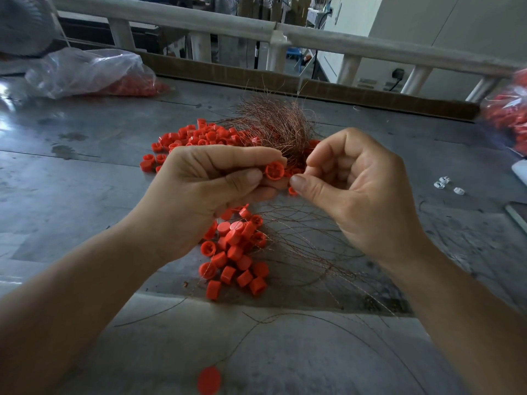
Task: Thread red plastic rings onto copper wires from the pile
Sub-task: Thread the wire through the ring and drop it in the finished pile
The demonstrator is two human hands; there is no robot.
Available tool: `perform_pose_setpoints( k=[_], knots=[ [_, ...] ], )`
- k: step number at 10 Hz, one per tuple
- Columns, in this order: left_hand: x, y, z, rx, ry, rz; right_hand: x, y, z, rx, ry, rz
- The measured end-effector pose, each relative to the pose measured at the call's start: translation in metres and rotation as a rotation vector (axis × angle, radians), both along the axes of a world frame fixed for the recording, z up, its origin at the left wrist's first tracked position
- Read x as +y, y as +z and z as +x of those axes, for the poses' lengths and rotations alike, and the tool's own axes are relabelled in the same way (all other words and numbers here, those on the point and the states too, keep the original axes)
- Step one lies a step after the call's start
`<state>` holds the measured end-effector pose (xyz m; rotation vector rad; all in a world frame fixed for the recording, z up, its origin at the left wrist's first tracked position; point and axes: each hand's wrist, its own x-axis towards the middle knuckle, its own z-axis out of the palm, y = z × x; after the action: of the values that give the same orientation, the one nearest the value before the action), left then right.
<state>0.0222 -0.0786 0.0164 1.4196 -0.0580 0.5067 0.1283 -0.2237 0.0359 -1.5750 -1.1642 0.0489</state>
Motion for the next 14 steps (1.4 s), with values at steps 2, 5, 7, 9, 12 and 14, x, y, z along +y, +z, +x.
perform_pose_setpoints(
  k=[2,5,7,9,12,14],
  knots=[
    [0.0006,0.0,-0.0012,0.009,0.008,-0.003,-0.0003,0.0001,-0.0004,-0.011,0.001,-0.004],
    [0.0,0.004,-0.0011,0.03,-0.012,-0.069,0.001,-0.0006,0.0004,-0.012,-0.003,0.017],
    [-0.0002,0.004,-0.0015,0.029,-0.024,-0.07,0.0016,-0.0003,-0.0002,-0.006,0.004,0.0],
    [0.0015,0.005,-0.0015,0.029,-0.092,-0.122,0.0021,0.002,-0.0008,0.051,0.029,-0.008],
    [0.0028,0.0031,-0.0006,0.05,-0.191,-0.212,0.0012,0.0075,0.0011,0.365,0.15,0.011],
    [0.0021,0.0025,-0.0029,0.089,-0.152,-0.025,0.0059,0.0017,-0.0008,0.436,0.155,-0.06]
  ],
)
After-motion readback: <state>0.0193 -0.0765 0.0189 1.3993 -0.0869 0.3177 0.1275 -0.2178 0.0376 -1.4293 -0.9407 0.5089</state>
